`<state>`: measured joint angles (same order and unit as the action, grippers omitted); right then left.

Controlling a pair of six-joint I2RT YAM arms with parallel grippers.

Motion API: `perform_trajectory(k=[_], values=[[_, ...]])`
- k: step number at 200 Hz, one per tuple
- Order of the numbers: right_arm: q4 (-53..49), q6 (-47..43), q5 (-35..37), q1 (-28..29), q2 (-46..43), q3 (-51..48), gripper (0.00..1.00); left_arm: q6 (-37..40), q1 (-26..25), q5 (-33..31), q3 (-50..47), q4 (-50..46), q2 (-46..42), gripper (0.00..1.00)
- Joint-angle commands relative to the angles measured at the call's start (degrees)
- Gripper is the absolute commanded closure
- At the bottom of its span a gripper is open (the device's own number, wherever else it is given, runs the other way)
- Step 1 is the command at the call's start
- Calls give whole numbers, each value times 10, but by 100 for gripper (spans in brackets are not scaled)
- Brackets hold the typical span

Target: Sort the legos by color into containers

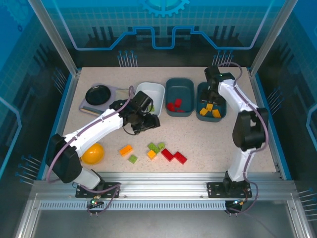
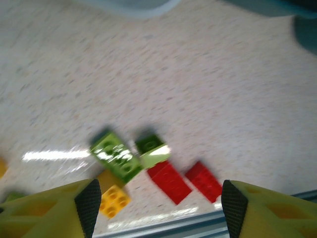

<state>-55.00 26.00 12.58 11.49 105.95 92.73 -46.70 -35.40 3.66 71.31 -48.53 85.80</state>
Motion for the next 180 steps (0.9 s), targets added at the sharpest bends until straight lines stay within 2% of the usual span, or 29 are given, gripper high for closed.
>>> perform_trajectory(k=[1,17,39,71,87,111,143,180], values=[[63,-54,-57,96,-111,-78,33,-76,3,-33,-59,-98,-38,31],[130,-103,-129,173,-172,-162,30,-138,4,-41,-114,-114,-75,30],[228,-133,-251,262,-248,-277,25,-203,8,-25,-187,-83,-119,29],[310,-109,-290,337,-297,-370,18,-265,20,-5,-243,-51,-121,27],[301,-105,-293,347,-287,-369,18,-292,20,2,-262,-41,-115,27],[300,-107,-292,349,-278,-362,18,-325,22,19,-302,23,-110,27],[286,-116,-290,348,-258,-342,19,-331,22,15,-313,59,-86,29],[284,-110,-292,347,-244,-334,19,-339,22,26,-344,121,-55,43]])
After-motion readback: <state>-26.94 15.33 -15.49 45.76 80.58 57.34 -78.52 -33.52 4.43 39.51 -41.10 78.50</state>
